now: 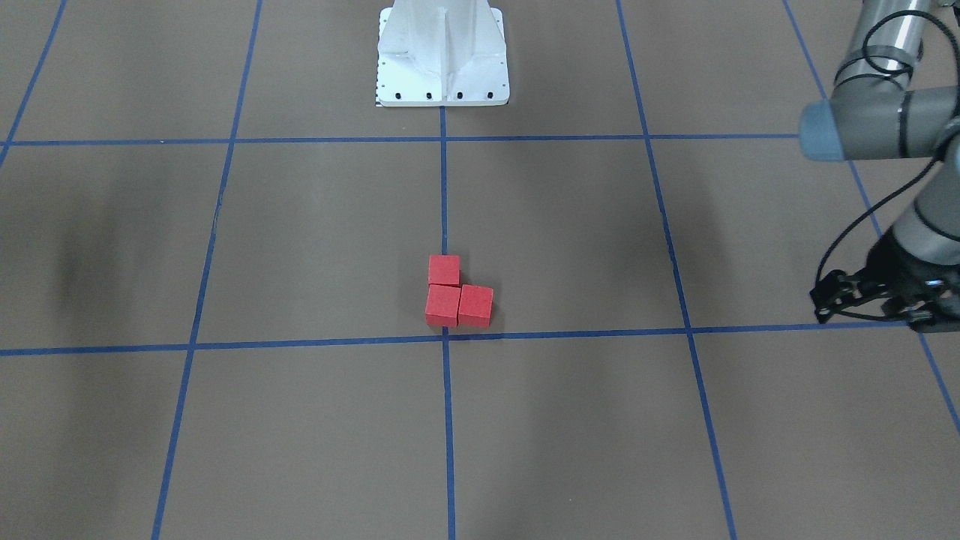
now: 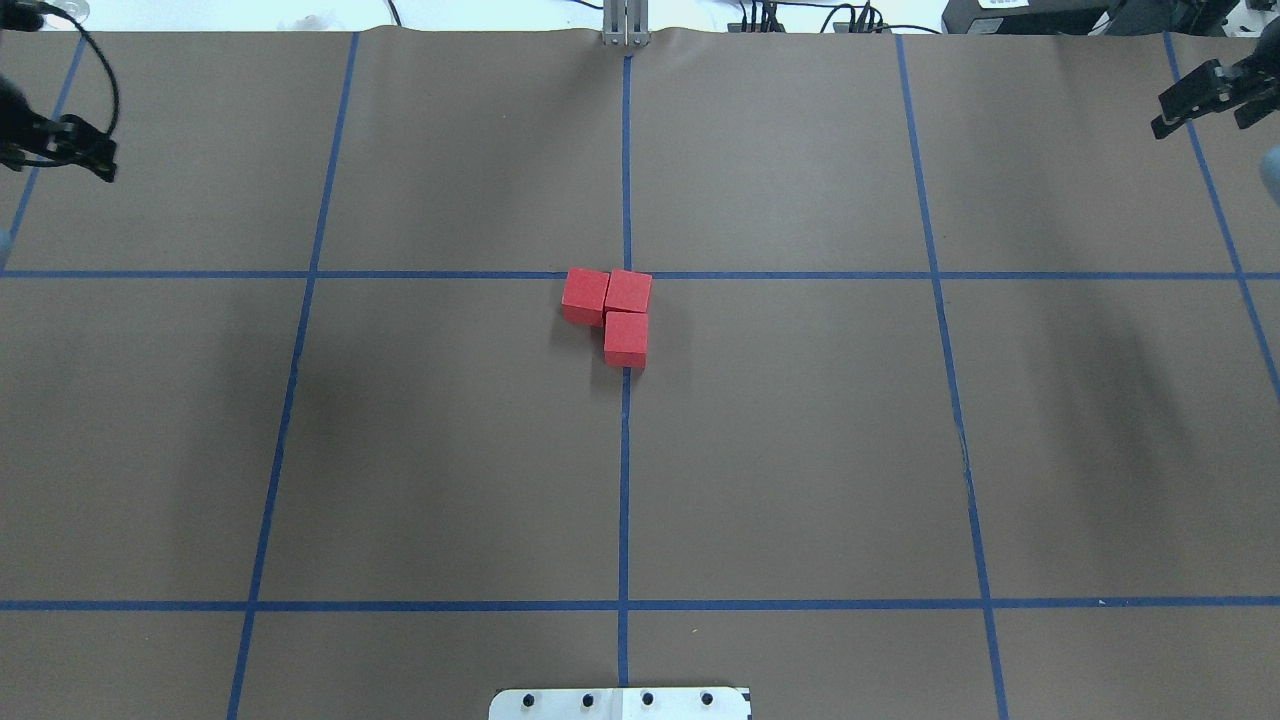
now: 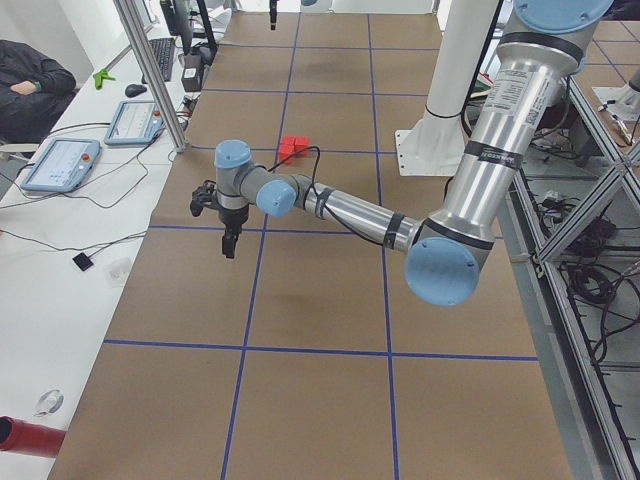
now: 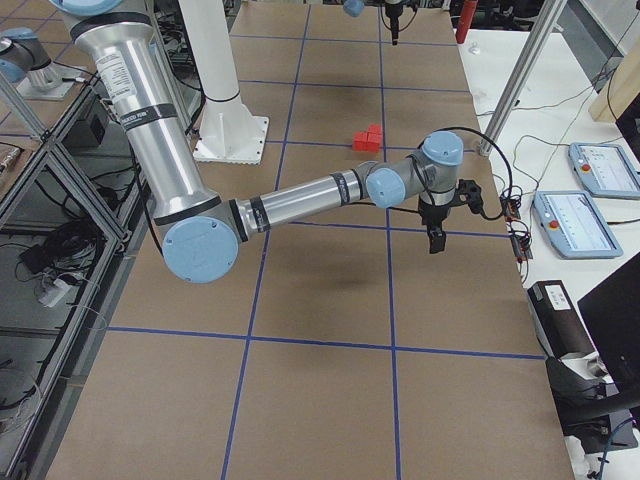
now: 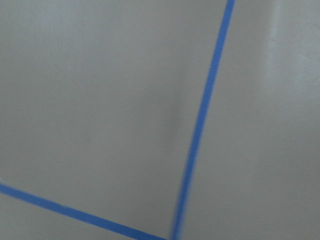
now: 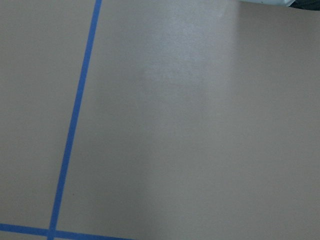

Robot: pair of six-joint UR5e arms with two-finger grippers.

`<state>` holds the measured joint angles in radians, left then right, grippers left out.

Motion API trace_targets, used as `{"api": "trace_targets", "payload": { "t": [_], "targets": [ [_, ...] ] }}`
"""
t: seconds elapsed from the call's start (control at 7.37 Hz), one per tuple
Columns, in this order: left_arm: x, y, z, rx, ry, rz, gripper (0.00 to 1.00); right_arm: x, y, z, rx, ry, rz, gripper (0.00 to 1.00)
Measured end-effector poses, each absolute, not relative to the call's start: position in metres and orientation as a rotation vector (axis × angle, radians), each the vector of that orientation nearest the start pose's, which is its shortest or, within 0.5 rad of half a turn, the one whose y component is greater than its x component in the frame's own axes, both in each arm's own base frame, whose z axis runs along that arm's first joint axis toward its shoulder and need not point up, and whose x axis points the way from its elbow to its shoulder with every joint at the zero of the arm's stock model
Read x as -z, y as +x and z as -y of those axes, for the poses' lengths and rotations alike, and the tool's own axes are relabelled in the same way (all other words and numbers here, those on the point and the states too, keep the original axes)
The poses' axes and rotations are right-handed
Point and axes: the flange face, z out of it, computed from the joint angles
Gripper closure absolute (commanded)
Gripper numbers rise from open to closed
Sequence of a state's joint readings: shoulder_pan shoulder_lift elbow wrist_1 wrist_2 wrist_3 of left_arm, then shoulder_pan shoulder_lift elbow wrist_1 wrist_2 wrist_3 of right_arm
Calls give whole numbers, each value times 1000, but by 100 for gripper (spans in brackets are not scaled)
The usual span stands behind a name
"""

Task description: Form red blocks into L shape at center

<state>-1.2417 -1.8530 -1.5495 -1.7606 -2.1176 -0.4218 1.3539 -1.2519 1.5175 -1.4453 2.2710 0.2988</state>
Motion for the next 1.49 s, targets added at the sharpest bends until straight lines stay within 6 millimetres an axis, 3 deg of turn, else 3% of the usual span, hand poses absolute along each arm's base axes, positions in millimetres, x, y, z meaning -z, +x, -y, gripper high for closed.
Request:
{"api": "trace_targets", "payload": {
  "t": [0.27,0.54,0.81,1.09,1.49],
  "targets": [
    [-563,42,596,-128,214,-664,0,-539,-18,607,62,172,790,0],
    [-600,-4,572,-120,189,-720,0,-573,18,582,34,154,800,1],
    [-627,-21,552,-93,167,-734,0,-595,47,555,-23,133,814,1],
    [-658,-30,524,-74,152,-730,0,-603,58,528,-51,115,828,1],
    [-654,-37,506,-64,155,-752,0,-592,63,519,-78,75,829,0]
  ]
}}
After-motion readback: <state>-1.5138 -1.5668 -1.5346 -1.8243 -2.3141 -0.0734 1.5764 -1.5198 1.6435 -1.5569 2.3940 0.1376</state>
